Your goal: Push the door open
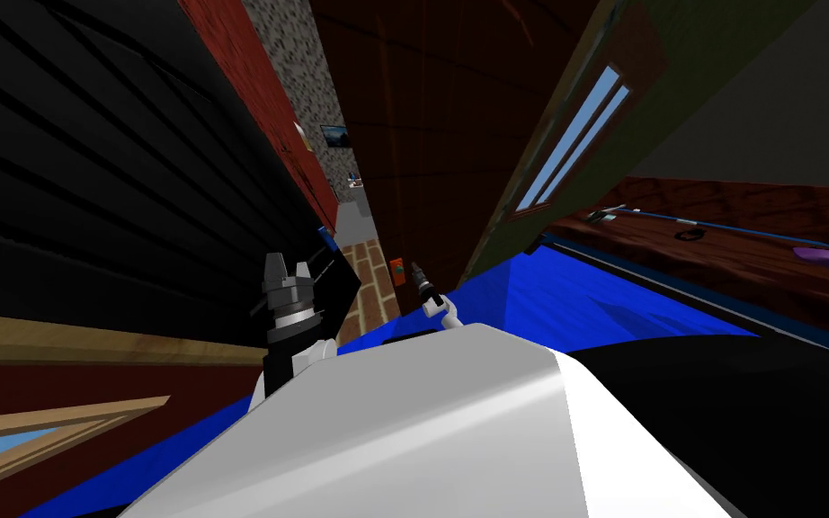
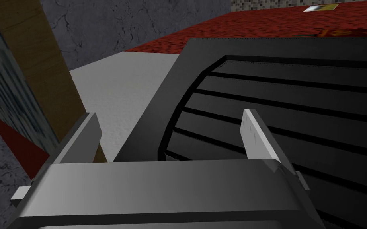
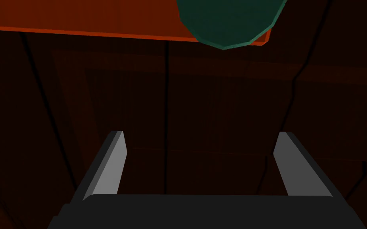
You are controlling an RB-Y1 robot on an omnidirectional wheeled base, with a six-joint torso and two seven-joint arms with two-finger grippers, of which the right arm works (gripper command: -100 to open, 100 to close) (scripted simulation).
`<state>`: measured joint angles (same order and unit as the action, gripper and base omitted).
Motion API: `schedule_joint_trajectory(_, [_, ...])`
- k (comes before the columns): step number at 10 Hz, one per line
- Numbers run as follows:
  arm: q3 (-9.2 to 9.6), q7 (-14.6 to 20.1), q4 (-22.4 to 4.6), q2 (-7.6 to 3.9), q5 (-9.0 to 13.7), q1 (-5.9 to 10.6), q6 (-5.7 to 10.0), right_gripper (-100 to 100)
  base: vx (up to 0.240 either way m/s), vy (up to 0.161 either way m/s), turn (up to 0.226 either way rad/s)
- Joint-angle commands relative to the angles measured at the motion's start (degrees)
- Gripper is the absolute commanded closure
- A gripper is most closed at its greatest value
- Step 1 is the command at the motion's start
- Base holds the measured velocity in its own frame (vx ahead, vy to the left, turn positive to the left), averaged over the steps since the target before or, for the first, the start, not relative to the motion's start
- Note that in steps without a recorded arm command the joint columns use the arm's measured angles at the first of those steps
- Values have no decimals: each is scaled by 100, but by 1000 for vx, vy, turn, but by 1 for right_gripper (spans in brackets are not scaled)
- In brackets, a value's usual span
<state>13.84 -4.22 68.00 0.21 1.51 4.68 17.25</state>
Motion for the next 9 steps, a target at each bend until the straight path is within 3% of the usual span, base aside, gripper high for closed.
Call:
schedule_joint_trajectory(1, [-18, -21, -11, 149, -7, 14, -2, -100, 130, 178, 11])
schedule_joint_trajectory(3, [-27, -27, -19, 246, -9, 22, -1, -100, 57, 222, -2])
schedule_joint_trajectory(4, [-23, -23, 13, 212, -7, 16, -22, -100, 10, 99, -10])
schedule_joint_trajectory(5, [-23, -23, 13, 212, -7, 16, -22, 100, -3, -7, 5])
schedule_joint_trajectory(9, [-23, -23, 13, 212, -7, 16, -22, 100, -4, -18, 16])
